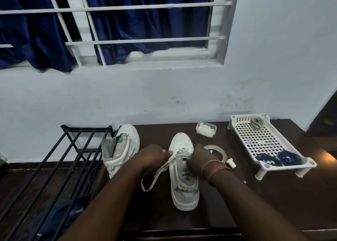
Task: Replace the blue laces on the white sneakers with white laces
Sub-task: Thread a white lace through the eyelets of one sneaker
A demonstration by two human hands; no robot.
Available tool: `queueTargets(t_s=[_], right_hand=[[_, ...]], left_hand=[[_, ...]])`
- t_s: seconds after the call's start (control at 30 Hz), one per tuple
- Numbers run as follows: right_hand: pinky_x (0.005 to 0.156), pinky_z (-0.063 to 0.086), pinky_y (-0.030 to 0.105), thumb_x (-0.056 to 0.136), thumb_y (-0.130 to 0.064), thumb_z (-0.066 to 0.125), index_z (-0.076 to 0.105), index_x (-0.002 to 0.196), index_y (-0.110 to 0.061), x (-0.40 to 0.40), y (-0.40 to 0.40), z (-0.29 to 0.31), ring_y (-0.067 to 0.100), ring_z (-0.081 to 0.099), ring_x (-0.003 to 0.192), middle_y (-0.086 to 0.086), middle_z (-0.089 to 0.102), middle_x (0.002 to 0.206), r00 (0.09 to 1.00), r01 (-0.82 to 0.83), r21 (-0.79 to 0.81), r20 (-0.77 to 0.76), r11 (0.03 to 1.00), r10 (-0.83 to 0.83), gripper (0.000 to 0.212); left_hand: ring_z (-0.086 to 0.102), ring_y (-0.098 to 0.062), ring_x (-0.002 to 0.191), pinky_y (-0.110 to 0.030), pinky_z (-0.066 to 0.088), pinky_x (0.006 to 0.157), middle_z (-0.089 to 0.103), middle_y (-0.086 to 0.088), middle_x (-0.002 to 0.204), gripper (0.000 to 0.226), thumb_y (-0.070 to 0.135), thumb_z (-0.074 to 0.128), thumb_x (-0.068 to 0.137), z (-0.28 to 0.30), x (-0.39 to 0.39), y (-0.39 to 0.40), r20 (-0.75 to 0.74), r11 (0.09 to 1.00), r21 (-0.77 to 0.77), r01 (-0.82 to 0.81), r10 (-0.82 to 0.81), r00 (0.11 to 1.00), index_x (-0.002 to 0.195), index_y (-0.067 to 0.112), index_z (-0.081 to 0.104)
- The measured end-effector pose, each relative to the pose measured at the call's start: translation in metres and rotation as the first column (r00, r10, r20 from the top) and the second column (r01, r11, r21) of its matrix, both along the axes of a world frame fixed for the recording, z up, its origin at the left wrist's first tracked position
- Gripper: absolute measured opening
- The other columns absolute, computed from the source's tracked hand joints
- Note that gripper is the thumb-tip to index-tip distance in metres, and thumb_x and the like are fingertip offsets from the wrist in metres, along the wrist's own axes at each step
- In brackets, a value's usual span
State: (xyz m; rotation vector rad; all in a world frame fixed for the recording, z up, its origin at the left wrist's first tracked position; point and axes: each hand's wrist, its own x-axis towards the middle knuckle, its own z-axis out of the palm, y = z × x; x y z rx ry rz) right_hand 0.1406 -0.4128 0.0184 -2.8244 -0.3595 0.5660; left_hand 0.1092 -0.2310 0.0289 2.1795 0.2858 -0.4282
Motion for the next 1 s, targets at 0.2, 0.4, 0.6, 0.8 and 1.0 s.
queueTargets(t_s=[0.2,0.4,0.6,0.8,1.0], right_hand=[[0.054,0.031,0.026,0.086,-0.005,0.046,0.048,0.108,-0.014,0.002,-0.001,-0.004,0.01,0.04,0.059,-0.002,0.046,0.071,0.986,0.078,0.237,0.122,0.968,-0.109,0.023],[0.066,0.042,0.03,0.081,-0.002,0.045,0.052,0.102,-0.013,0.003,0.001,-0.003,0.019,0.05,0.069,0.0,0.052,0.073,0.986,0.115,0.316,0.081,0.942,-0.148,0.025],[0.049,0.026,0.018,0.089,-0.004,0.045,0.046,0.112,-0.004,0.004,-0.001,-0.002,0.005,0.038,0.059,-0.002,0.042,0.071,0.989,0.12,0.249,0.056,0.961,-0.138,0.023],[0.049,0.028,0.019,0.088,-0.01,0.051,0.04,0.107,-0.008,0.002,0.0,0.0,0.01,0.044,0.064,-0.001,0.045,0.076,0.983,0.168,0.245,0.029,0.955,-0.181,0.021],[0.058,0.037,0.026,0.085,-0.021,0.06,0.037,0.125,-0.006,0.0,-0.001,0.007,0.018,0.053,0.078,0.004,0.057,0.094,0.988,0.146,0.25,0.011,0.957,-0.154,0.048]], left_hand=[[0.054,-0.015,0.051,-0.023,0.042,0.057,0.073,-0.002,0.067,0.051,0.048,0.054,0.099,0.002,0.003,-0.014,0.089,0.987,-0.069,-0.145,0.151,0.985,0.075,0.009,0.077],[0.048,-0.009,0.044,-0.021,0.038,0.053,0.064,0.003,0.058,0.036,0.035,0.061,0.095,-0.022,-0.001,-0.019,0.082,0.987,-0.008,-0.161,0.161,0.983,0.088,0.001,0.072],[0.049,-0.016,0.058,-0.028,0.038,0.06,0.061,-0.004,0.064,0.028,0.033,0.068,0.085,-0.038,0.001,-0.026,0.12,0.99,0.001,-0.141,0.139,0.983,0.078,0.006,0.072],[0.068,-0.031,0.068,-0.037,0.048,0.06,0.068,-0.009,0.067,0.034,0.037,0.062,0.07,-0.035,0.001,-0.026,0.049,0.979,0.191,-0.075,0.067,0.997,0.074,0.004,0.069],[0.066,-0.026,0.107,-0.032,0.05,0.083,0.068,-0.002,0.109,0.053,0.058,0.075,0.067,-0.025,-0.012,-0.017,0.033,0.805,0.563,-0.186,0.203,0.979,0.106,0.023,0.064]])
